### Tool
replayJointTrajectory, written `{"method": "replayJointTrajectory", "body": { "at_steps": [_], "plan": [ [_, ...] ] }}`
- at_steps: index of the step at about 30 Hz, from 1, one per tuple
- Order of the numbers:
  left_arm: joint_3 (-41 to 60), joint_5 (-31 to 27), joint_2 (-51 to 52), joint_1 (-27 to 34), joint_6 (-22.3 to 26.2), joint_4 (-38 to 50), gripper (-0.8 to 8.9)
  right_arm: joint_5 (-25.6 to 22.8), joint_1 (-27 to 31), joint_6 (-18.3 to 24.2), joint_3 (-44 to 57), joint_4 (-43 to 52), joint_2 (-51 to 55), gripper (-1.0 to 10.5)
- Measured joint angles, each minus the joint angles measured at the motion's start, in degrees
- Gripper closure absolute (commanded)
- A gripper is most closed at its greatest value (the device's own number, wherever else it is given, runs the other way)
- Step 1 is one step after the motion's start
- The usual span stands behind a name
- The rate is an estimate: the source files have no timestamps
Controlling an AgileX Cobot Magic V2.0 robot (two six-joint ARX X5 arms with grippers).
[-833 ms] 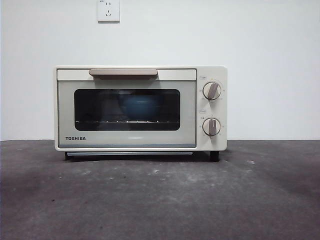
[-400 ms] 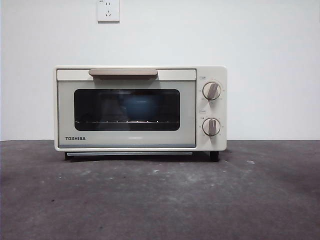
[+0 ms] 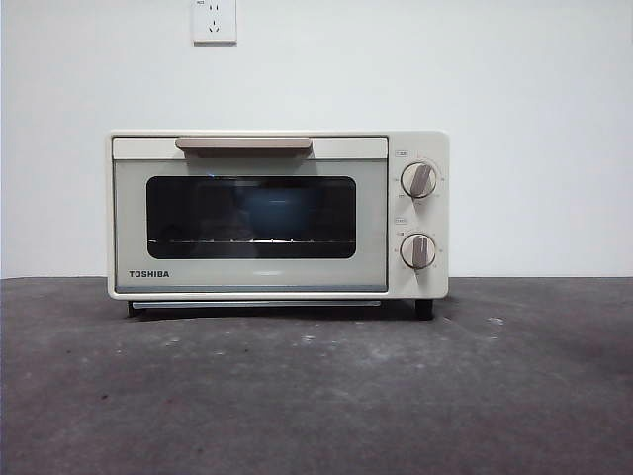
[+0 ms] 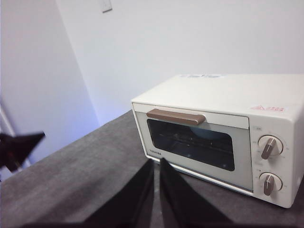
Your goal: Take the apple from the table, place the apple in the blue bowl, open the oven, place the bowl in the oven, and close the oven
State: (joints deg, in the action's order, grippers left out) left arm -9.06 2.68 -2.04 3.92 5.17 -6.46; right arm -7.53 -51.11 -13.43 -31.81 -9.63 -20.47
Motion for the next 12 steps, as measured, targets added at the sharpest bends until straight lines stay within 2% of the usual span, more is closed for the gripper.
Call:
{"method": "replayJointTrajectory", "body": {
  "at_steps": [12],
  "plan": [
    [7.3, 0.0, 1.7, 0.1, -2.3, -1.6, 8.06, 0.0, 0.0, 0.0, 0.0, 0.0, 1.0, 9.4]
  ]
}}
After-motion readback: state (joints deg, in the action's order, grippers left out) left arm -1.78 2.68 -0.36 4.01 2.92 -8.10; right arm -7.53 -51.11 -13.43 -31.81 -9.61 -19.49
